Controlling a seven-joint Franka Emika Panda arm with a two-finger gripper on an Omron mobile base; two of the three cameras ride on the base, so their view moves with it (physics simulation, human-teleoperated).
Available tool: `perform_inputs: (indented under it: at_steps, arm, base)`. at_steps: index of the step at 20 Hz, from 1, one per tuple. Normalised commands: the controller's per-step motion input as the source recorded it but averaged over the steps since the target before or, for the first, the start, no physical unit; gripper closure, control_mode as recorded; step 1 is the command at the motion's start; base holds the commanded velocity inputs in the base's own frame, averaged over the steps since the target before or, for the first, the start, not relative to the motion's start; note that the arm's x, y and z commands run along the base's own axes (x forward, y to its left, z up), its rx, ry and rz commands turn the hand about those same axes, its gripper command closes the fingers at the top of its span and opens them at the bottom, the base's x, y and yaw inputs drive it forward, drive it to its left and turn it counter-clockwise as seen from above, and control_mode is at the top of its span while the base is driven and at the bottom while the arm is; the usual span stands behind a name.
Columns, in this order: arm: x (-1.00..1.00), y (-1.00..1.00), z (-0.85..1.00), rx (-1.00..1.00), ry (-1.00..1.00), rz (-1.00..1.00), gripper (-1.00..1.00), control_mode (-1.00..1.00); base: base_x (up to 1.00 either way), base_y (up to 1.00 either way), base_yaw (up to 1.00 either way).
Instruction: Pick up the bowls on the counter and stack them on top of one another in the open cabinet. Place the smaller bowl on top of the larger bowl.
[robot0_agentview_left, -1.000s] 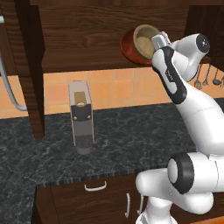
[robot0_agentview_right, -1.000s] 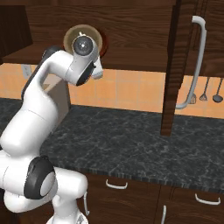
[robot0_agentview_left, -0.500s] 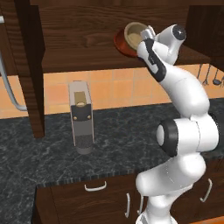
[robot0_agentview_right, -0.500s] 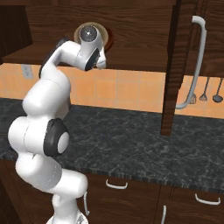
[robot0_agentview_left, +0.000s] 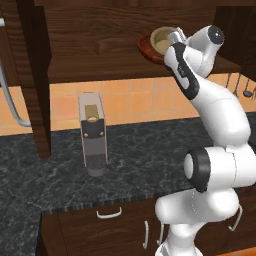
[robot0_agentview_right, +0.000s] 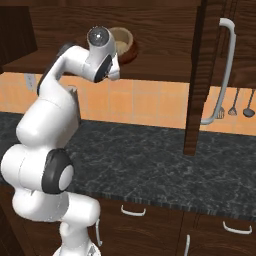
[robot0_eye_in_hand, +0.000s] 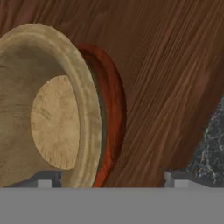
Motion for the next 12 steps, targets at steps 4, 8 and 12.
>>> perform_inputs:
  at_steps: [4, 8, 12]
  arm:
    - [-1.0, -0.36, 0.01, 0.07, -0.08, -0.07, -1.0, -1.0]
    - [-1.0, -0.12, -0.11, 0.0, -0.04, -0.02, -1.0, -1.0]
    - [-1.0, 0.17, -0.89, -0.22, 0.02, 0.01, -1.0, -1.0]
  base:
    - [0.0, 0.0, 0.0]
    - [0.0, 0.0, 0.0]
    - [0.0, 0.0, 0.0]
